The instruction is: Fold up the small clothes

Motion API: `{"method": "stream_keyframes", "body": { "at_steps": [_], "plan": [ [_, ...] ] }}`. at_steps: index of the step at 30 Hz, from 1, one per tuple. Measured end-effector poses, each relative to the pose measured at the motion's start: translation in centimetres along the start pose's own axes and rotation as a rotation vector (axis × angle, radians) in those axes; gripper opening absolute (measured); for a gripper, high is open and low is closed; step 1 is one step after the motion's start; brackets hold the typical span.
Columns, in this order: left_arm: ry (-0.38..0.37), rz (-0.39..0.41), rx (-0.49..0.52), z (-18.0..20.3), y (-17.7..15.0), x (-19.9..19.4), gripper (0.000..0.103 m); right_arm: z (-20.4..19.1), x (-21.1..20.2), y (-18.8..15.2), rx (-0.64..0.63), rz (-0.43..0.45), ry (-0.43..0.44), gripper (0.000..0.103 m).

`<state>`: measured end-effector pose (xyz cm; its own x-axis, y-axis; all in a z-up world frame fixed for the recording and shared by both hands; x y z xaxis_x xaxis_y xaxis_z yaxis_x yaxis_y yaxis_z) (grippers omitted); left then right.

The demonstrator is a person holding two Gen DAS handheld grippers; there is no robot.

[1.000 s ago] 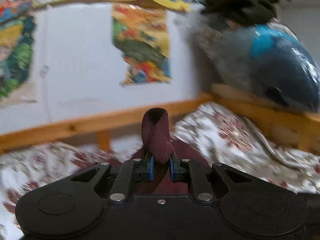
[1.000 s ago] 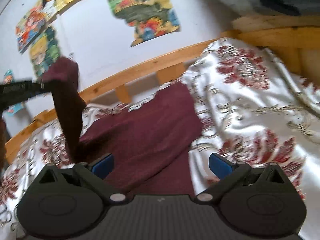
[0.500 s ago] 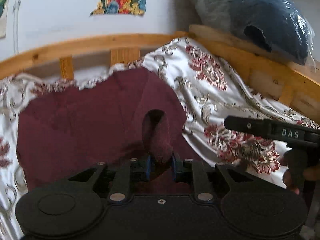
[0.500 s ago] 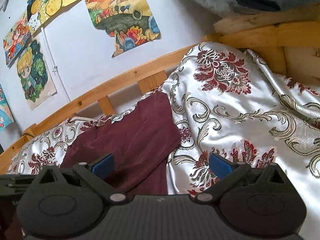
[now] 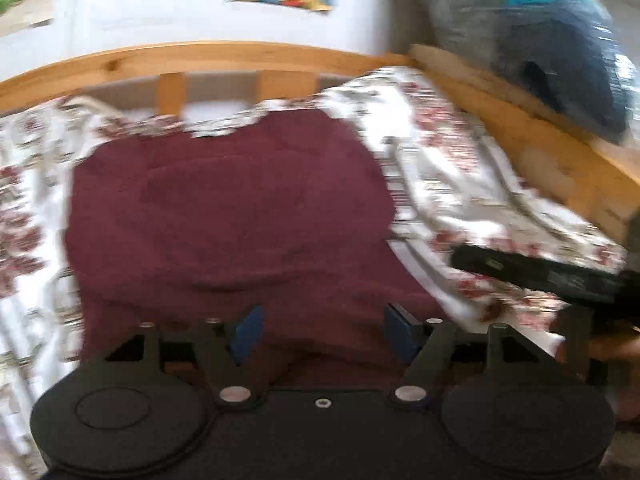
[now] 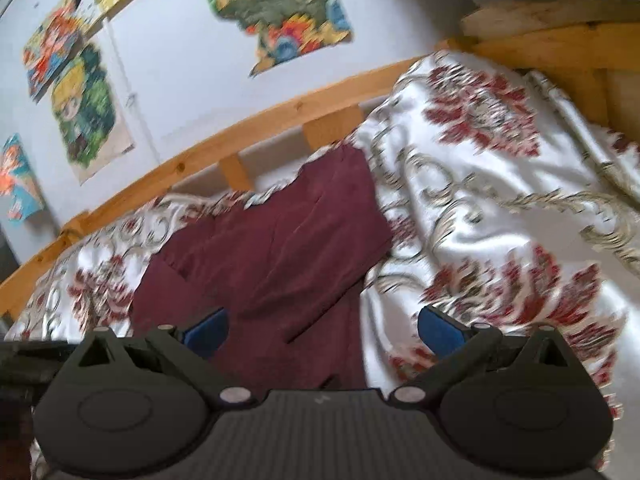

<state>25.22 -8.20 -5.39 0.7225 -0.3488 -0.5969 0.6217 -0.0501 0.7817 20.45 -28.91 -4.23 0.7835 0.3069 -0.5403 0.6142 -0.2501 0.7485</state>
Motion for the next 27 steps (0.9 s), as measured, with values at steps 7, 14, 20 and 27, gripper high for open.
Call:
{"method": "stream_keyframes", "body": {
  "at_steps": [7, 14, 20, 27],
  "plan": [
    [0.316, -0.003, -0.133, -10.6, 0.8, 1.4, 0.04, -2.1, 1.2, -1.5, -0.101, -0.029, 0.041, 0.101],
    [0.412, 0.016, -0.438, -19.9, 3.1, 3.9, 0.016, -3.1, 2.2, -2.4, -0.147, -0.036, 0.068, 0.091],
    [0.335, 0.004, -0.534, -21.5, 4.8, 6.1, 0.014, -3.3, 2.8, -3.2, -0.168, -0.06, 0.083, 0.091],
    [0.302, -0.007, -0.586, -21.9, 5.2, 7.9, 0.009, -2.9, 3.1, -3.3, -0.161, -0.069, 0.085, 0.091]
  ]
}}
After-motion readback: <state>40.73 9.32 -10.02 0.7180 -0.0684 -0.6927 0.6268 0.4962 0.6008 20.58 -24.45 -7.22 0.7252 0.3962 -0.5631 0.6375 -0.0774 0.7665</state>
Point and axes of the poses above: each gripper's, at about its wrist camera, not at the fingertips, and x roughly the way its jaws point, z to its right, y to its top, the point moved 6 cm from there along x, roughly the way its jaws point, and after that the axes turned 4 degrees about -x, right-handed, at the moved point
